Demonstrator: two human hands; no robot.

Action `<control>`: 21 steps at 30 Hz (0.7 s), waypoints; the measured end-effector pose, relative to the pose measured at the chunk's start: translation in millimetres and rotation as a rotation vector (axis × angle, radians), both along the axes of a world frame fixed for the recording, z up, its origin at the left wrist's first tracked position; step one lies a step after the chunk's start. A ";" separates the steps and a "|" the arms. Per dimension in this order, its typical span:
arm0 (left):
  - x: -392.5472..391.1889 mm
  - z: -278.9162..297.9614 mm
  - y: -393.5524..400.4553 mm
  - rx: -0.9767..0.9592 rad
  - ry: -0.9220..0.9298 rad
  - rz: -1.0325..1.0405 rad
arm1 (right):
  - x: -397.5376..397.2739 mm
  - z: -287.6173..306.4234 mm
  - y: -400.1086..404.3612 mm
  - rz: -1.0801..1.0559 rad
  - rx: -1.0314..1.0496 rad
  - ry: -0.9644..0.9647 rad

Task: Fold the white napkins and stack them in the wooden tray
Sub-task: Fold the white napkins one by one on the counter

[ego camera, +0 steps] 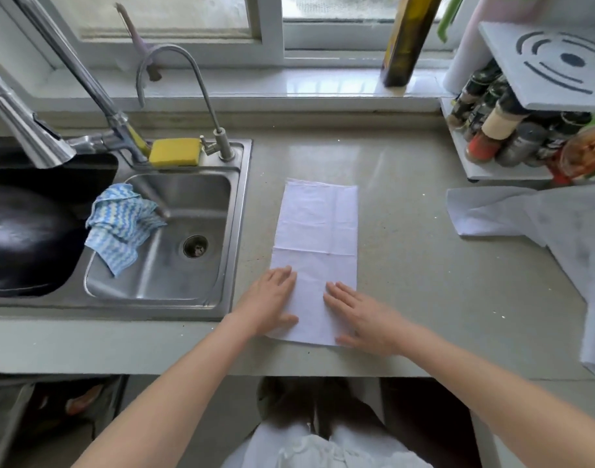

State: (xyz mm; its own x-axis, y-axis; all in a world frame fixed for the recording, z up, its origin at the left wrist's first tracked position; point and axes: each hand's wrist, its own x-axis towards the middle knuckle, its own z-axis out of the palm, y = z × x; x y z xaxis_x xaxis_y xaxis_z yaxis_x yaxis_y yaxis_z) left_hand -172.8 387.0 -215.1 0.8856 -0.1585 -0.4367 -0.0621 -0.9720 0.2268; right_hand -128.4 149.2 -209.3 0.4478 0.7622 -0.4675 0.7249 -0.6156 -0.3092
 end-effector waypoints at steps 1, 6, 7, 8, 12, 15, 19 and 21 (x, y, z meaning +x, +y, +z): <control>0.3 2.4 -2.0 -0.004 0.005 -0.002 | -6.5 1.2 -1.2 0.027 -0.029 -0.006; -0.4 7.6 -6.0 0.035 0.023 -0.040 | -24.7 7.0 12.0 0.085 -0.159 -0.088; 0.3 9.0 -5.8 0.046 0.028 -0.052 | -25.8 8.7 15.7 0.092 -0.172 -0.112; 0.6 10.3 -5.4 0.059 0.036 -0.068 | -26.8 10.0 18.9 0.095 -0.179 -0.134; 0.0 13.8 -6.9 0.110 0.095 -0.110 | -32.8 13.3 27.1 0.060 -0.188 -0.198; -2.9 14.6 -8.5 0.125 0.130 -0.120 | -34.2 15.5 33.1 0.008 -0.197 -0.200; -14.8 11.6 -11.6 0.102 0.053 -0.129 | -22.5 18.4 38.0 -0.017 -0.143 -0.246; -20.5 9.8 -11.4 0.128 0.025 -0.155 | -15.1 24.1 41.9 -0.055 -0.102 -0.255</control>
